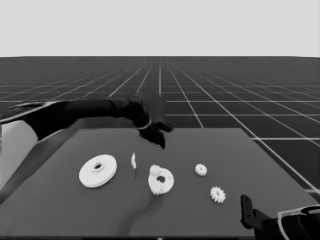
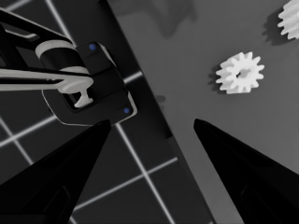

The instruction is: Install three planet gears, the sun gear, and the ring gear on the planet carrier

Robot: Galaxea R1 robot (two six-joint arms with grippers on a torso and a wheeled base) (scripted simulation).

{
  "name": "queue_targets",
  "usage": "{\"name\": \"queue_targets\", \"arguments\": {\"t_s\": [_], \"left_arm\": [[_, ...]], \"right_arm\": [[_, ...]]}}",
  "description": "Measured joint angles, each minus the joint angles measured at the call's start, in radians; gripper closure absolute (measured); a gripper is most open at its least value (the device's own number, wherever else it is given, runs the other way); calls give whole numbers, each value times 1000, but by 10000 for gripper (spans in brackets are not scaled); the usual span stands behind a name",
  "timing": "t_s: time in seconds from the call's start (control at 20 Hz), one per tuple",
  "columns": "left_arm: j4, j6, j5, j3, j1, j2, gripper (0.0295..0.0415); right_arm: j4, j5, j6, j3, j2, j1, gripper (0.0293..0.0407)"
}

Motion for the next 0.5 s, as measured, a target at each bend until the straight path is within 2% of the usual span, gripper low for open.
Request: {"name": "queue_targets", "arguments": {"t_s": [0.05, 0.1, 0.15, 0.25, 0.45, 0.5], "left_arm": [[85, 438, -224, 395, -35, -392, 296], [135, 702, -355, 623, -56, -670, 311], [165, 857, -432, 760, -69, -827, 319], [192, 1003, -505, 889, -81, -967, 325], [205, 1070, -538, 948, -87, -1030, 326], [206, 1074, -540, 952, -87, -1033, 326]], "right_arm": [[0, 0, 0, 0, 0, 0, 315], [0, 0, 0, 0, 0, 0, 315], [0, 0, 0, 0, 0, 0, 315], [0, 0, 0, 0, 0, 0, 315], [0, 0, 0, 0, 0, 0, 315], [479, -275, 437, -208, 259, 366, 302]]}}
